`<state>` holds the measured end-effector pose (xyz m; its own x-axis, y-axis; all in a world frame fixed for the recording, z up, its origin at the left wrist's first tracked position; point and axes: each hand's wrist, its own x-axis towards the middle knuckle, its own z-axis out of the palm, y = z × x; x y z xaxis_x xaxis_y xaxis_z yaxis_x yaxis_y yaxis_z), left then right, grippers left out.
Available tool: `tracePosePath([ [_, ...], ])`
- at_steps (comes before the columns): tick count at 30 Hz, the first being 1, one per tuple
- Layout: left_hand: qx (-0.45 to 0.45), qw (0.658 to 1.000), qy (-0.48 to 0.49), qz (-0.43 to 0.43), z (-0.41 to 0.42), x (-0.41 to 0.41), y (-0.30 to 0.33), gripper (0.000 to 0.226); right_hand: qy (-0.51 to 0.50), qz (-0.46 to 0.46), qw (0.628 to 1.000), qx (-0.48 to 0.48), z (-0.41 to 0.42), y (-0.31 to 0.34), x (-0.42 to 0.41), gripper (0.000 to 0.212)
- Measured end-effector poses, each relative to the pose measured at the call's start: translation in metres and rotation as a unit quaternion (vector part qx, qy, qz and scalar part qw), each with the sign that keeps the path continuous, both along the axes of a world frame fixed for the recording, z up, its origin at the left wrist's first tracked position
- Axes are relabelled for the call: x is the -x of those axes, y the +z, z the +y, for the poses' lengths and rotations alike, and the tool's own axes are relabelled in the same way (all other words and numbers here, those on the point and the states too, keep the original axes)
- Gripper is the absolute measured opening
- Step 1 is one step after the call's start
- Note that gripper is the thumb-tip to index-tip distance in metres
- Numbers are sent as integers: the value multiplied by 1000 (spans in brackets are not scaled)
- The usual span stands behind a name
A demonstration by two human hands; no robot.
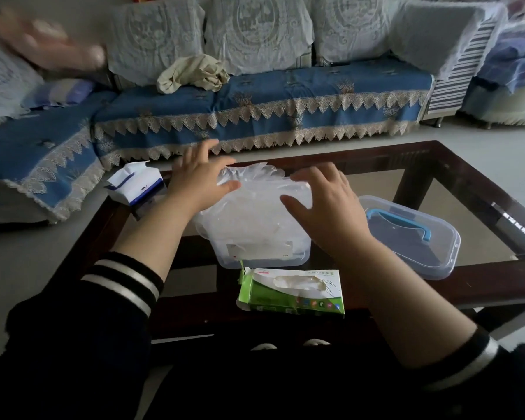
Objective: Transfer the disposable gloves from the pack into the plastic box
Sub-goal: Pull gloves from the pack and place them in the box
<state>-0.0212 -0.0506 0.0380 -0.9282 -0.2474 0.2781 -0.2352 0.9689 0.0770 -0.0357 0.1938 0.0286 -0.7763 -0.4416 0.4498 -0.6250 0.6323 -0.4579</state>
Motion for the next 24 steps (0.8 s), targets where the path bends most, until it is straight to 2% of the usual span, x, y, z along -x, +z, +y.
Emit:
tracePosePath([
  [2,65,997,10,40,9,-9,12,42,14,-7,999,-38,-14,19,8,50],
  [4,80,996,-2,26,21,-16,15,37,27,-31,996,-84,-29,29,16,57],
  [6,68,996,-17,-60,28,-17,10,44,47,-75,983,-160,-47,26,24,69],
  [9,26,979,-17,-200,24,-7,-7,63,41,-130,943,-305,-68,7,42,90],
  [12,-5,960,-21,-280,15,7,-28,77,33,-179,912,-367,-85,-16,62,100],
  [17,-31,932,-14,-362,13,26,-52,95,68,-245,880,-401,-100,-39,79,93],
  [19,-32,922,-16,-385,9,34,-59,96,66,-240,869,-429,-103,-46,82,93],
  [21,-31,915,-16,-403,8,40,-64,83,65,-244,858,-447,-105,-56,85,84],
  [24,1,903,-8,-429,10,45,-71,57,67,-284,853,-433,-104,-70,90,61],
])
